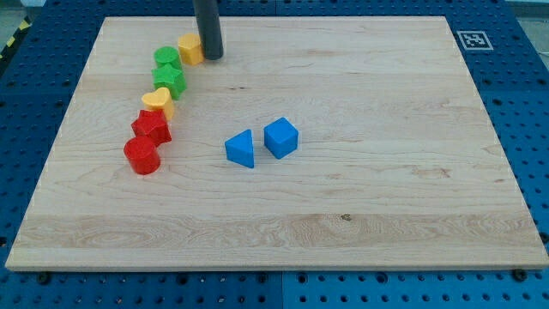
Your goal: Push the blue cube to the top of the yellow hexagon
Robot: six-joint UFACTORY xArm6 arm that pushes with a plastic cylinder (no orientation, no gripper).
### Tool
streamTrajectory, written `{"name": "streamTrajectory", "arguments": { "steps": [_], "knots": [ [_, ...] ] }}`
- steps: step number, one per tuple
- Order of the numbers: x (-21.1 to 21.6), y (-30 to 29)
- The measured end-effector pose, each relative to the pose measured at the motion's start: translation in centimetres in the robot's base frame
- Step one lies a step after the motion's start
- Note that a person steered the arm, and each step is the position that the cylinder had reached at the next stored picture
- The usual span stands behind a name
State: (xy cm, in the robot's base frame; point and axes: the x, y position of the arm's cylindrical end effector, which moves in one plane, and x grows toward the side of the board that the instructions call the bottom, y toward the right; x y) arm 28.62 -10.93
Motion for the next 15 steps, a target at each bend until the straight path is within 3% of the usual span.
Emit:
{"name": "streamTrajectory", "arguments": {
  "steps": [2, 3, 5, 6, 8, 10, 11, 15],
  "knots": [
    [0.0, -1.9],
    [1.6, 0.1],
    [13.3, 11.9],
    [16.2, 14.6],
    [17.5, 14.5],
    [25.3, 18.6],
    [24.5, 16.4],
    [14.1, 7.0]
  ]
}}
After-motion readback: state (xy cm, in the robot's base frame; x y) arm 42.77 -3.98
